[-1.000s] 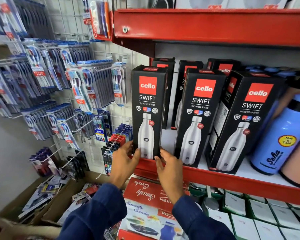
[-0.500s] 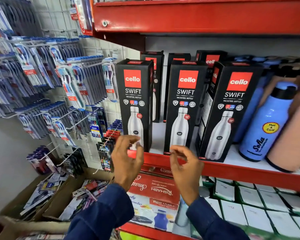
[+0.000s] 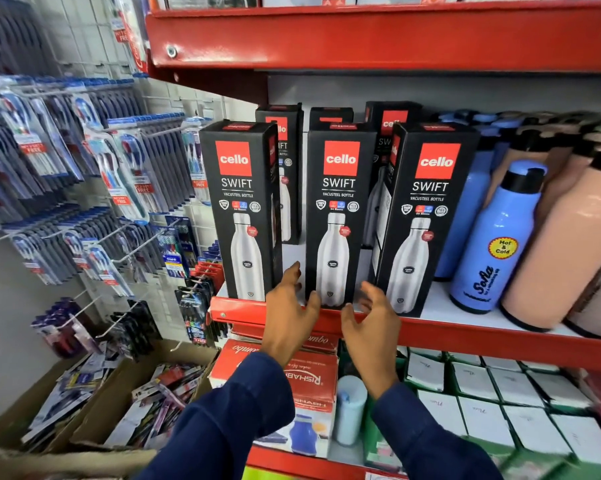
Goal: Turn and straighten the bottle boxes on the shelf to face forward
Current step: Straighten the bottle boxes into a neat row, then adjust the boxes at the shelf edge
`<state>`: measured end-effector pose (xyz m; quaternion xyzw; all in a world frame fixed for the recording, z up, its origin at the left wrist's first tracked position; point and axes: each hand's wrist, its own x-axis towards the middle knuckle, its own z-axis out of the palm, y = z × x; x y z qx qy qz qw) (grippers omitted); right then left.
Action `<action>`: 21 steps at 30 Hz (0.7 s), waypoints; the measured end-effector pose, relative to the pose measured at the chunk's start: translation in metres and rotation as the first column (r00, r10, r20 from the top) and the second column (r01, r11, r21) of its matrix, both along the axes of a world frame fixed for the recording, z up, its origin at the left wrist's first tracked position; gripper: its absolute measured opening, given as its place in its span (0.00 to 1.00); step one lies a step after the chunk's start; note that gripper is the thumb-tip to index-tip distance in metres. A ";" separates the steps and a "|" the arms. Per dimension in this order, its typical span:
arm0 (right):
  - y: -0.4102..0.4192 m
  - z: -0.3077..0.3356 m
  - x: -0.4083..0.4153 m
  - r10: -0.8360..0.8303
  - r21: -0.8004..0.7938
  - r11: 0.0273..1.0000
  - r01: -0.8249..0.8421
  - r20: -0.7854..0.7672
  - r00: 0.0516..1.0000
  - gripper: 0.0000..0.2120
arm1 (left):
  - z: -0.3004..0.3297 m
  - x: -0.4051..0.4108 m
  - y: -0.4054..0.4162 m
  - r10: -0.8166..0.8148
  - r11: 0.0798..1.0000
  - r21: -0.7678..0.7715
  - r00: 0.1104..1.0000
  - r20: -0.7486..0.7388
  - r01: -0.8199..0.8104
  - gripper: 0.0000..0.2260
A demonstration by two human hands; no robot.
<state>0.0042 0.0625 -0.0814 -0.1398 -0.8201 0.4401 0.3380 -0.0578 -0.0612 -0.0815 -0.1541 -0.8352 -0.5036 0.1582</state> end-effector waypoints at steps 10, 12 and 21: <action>0.012 0.005 -0.001 0.085 0.021 0.996 -0.086 0.043 0.995 0.19 | -0.004 -0.003 -0.002 0.057 0.998 0.045 0.996 -0.065 -0.054 0.17; 0.013 0.005 0.000 0.084 0.026 0.996 -0.085 0.034 0.996 0.17 | -0.005 -0.002 -0.004 0.079 0.997 0.030 0.993 -0.082 -0.076 0.17; 0.017 0.010 0.004 0.125 0.028 0.992 -0.126 0.034 0.992 0.15 | -0.005 0.005 -0.008 0.109 0.994 0.022 0.991 -0.075 -0.107 0.18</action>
